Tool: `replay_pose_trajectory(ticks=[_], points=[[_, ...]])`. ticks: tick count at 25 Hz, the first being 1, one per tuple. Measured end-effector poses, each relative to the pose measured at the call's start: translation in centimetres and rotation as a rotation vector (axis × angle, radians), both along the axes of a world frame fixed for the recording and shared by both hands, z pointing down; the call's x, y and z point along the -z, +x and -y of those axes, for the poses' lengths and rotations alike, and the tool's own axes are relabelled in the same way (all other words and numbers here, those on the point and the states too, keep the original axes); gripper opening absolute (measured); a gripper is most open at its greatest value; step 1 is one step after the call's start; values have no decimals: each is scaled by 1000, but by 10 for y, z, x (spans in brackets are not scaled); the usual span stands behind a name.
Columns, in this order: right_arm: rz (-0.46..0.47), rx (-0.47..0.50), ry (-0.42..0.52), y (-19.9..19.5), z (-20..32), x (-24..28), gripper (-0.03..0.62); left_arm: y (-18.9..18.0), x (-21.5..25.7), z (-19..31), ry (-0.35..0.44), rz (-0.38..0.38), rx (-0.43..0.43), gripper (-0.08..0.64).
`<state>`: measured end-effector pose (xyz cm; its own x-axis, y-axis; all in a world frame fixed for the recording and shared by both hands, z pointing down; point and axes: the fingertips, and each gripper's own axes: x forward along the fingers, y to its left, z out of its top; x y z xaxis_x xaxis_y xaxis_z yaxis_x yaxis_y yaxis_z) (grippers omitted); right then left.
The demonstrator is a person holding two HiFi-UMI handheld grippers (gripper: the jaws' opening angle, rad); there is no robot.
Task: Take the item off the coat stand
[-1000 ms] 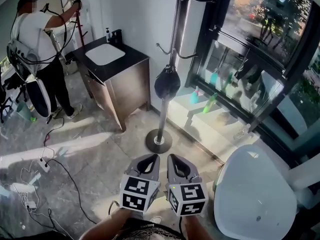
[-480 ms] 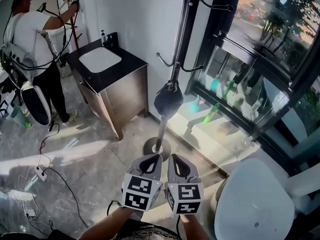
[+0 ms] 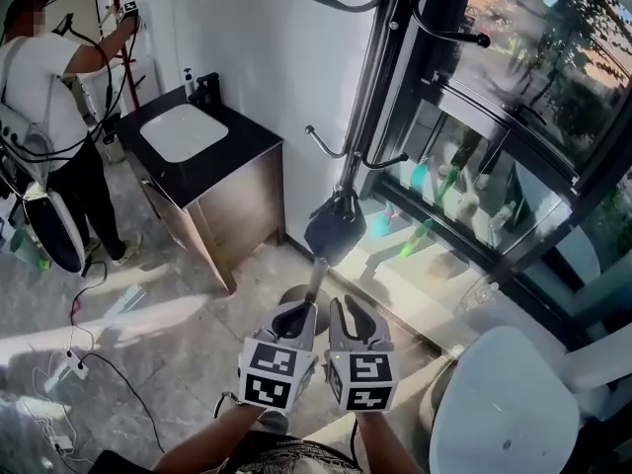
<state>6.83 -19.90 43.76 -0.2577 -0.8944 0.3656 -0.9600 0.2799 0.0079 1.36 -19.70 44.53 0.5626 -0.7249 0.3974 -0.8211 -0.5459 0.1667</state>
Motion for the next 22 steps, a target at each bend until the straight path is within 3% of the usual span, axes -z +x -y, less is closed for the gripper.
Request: replay_pose_trajectory(ticks=[16, 22], points=[[-30, -112, -53, 4, 98, -34, 140, -15, -8, 76, 10, -7, -79, -2], [-38, -140, -72, 3, 124, -42, 142, -21, -10, 91, 10, 0, -99, -2]])
